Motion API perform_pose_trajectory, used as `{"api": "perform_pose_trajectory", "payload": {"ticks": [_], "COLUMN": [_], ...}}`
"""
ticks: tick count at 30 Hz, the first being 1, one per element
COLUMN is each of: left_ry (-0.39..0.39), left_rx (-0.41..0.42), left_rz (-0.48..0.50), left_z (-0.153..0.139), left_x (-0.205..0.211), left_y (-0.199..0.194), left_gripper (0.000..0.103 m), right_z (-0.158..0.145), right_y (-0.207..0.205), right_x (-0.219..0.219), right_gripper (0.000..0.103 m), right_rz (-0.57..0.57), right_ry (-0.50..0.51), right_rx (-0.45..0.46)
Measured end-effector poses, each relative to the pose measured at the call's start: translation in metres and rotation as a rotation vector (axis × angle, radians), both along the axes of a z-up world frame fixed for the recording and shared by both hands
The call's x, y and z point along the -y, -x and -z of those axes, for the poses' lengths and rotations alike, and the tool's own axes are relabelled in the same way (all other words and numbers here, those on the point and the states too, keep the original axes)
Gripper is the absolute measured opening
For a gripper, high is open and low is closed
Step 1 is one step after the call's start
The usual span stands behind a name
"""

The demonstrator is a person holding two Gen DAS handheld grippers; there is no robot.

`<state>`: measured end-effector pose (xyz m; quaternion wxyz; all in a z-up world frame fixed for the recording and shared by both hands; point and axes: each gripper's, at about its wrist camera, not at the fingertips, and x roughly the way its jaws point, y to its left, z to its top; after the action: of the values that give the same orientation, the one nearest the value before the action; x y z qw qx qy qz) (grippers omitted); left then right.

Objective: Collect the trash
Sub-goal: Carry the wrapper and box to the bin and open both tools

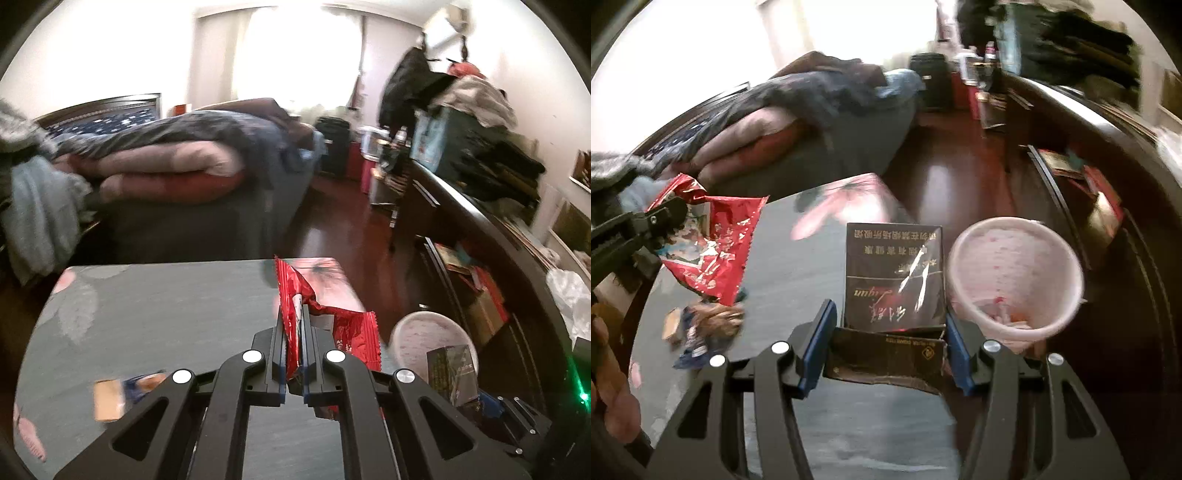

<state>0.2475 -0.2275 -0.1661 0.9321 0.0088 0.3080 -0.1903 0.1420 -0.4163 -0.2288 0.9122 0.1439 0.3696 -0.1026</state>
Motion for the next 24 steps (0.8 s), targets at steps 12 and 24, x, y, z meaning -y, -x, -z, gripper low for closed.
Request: {"api": "perform_pose_trajectory", "payload": {"ticks": [12, 24], "left_ry": [-0.004, -0.065], "left_rx": [-0.029, -0.053], "left_rz": [0.229, 0.316], "left_z": [0.013, 0.05], "left_x": [0.113, 0.208], "left_y": [-0.009, -0.032], "left_gripper": [0.006, 0.007], "right_z": [0.02, 0.055], "right_y": [0.022, 0.005], "right_x": [0.101, 0.16], "right_gripper": [0.056, 0.056], "right_rz": [0.22, 0.306], "right_ry": [-0.002, 0.035], "right_rx": [-0.02, -0.066]}}
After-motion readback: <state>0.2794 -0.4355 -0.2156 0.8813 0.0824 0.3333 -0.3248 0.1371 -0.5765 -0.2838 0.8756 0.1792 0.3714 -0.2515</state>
